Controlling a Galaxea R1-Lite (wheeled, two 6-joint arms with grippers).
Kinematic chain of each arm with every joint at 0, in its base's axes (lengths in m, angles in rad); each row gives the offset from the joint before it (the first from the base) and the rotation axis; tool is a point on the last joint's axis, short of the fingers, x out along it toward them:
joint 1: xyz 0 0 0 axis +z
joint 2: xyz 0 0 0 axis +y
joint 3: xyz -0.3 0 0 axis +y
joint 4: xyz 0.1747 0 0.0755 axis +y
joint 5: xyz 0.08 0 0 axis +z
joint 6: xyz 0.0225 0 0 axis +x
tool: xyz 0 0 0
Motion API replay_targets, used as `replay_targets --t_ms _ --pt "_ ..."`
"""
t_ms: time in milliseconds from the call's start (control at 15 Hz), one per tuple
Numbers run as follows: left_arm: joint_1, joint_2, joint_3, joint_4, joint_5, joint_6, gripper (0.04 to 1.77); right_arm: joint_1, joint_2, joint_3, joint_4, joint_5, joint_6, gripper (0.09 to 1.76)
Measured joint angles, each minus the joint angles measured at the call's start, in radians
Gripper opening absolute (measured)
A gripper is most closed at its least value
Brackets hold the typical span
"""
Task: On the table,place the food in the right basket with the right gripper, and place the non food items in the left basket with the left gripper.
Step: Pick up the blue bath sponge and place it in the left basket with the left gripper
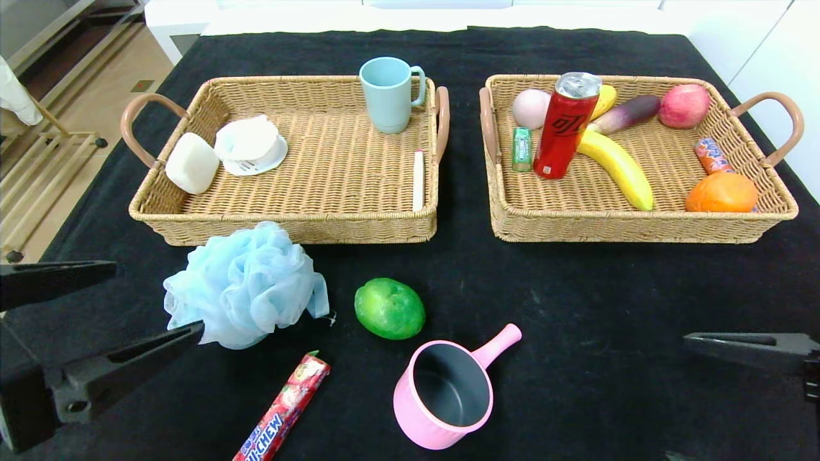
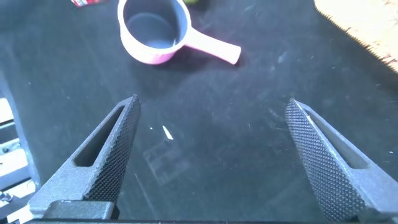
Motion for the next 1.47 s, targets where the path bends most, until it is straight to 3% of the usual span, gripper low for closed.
replay_targets --t_ms 400,667,933,1467 --pt "0.0 0.096 -0.182 0.231 0.034 -0.055 1.72 -0.009 -0.062 0.0 0.004 0.006 0.002 1.7" --pt "0.001 0.238 -0.332 0.348 0.135 -0.119 1.72 -0.01 -0.064 0.001 0.004 0.004 0.001 1.7" --pt "0.003 0.361 -0.381 0.351 0.157 -0.137 1.72 -0.023 -0.063 0.001 0.0 0.004 0.001 1.7" --pt "0.012 0.458 -0.369 0.314 0.169 -0.15 1.72 -0.031 -0.053 0.001 0.0 0.004 0.001 1.7"
